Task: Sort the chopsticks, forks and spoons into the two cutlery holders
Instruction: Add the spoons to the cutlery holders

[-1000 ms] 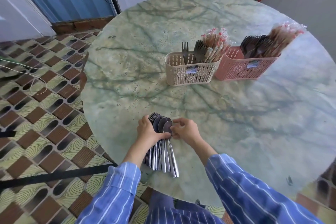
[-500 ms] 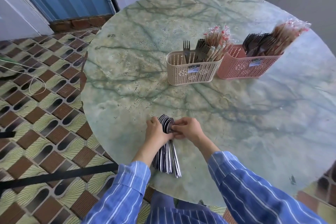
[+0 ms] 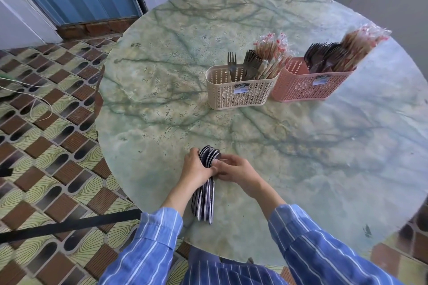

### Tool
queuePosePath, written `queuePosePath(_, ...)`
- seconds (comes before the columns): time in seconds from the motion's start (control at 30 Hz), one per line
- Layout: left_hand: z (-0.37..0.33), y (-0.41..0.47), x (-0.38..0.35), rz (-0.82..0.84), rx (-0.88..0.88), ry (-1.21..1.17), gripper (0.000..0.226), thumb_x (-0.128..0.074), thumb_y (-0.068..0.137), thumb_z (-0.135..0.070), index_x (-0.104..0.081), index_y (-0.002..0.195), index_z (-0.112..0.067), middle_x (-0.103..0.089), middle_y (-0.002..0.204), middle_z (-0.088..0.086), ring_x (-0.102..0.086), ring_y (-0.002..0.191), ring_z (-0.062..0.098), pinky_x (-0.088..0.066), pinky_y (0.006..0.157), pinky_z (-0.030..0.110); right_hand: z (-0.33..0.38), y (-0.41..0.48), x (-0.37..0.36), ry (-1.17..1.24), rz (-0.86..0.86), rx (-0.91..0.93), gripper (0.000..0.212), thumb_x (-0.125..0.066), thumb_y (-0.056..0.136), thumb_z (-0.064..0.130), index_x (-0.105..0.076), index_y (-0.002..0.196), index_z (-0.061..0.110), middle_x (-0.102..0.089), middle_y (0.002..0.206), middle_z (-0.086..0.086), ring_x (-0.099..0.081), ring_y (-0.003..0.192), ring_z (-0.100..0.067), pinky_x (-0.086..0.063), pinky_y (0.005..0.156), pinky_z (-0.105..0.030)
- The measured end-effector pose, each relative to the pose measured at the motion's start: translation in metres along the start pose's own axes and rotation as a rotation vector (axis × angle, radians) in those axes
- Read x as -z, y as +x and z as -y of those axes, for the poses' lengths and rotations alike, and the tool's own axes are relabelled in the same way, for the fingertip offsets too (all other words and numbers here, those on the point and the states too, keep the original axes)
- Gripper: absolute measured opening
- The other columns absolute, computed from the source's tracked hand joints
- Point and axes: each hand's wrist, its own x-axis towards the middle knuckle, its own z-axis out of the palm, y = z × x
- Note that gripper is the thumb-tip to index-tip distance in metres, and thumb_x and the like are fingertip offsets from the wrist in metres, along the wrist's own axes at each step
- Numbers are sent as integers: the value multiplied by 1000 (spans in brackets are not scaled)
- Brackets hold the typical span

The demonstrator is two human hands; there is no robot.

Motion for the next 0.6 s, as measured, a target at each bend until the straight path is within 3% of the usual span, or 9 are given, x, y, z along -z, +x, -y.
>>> queuePosePath(0.1, -4, -3, -5, -30, -17, -53, 67, -80, 68, -32, -43, 119, -9, -56, 115, 10, -57, 104, 26, -45, 80, 28, 1, 1, 0, -9, 27, -7, 37, -78, 80, 16, -66, 113, 5, -72, 95, -6, -70, 88, -18, -58, 81, -33)
queuePosePath(0.23, -10, -7, 0, 266, 14, -160, 88, -86, 52, -38, -30, 118, -19, -52, 113, 4, -58, 102, 18, -49, 75, 26, -1, 6, 2, 1, -75, 2, 35, -80, 78, 13, -66, 107, 0, -69, 104, -25, -68, 86, -28, -56, 86, -48)
queuePosePath(0.33, -10, -8, 8, 414, 54, -331, 85, -72, 55, -20, -29, 128, -10, -57, 117, 14, -59, 107, 21, -51, 87, 32, -2, 5, 6, -33, -102, 5, 34, -81, 77, 16, -66, 103, 0, -68, 102, -28, -66, 81, -28, -54, 80, -55)
queuePosePath(0.4, -10, -8, 11, 436, 82, -475, 71, -66, 69, -4, -36, 133, -7, -60, 115, 15, -59, 104, 21, -47, 93, 35, 2, 5, 10, 0, -119, -4, 35, -79, 78, 11, -64, 105, -4, -67, 94, -23, -68, 73, -23, -59, 67, -42)
queuePosePath(0.47, -10, -6, 12, 389, 63, -460, 56, -60, 85, 4, -40, 136, -7, -59, 119, 12, -56, 106, 19, -45, 97, 34, 5, 5, 13, 52, -140, -27, 38, -79, 78, 7, -60, 109, -6, -66, 90, -17, -68, 66, -18, -55, 54, -29)
queuePosePath(0.6, -14, -4, 9, 233, 7, -264, 48, -64, 89, -7, -45, 133, -13, -59, 121, 4, -52, 103, 13, -36, 85, 21, 8, 6, 14, 21, -188, -54, 44, -82, 75, 12, -57, 109, 3, -65, 76, -4, -61, 54, -9, -45, 45, -21)
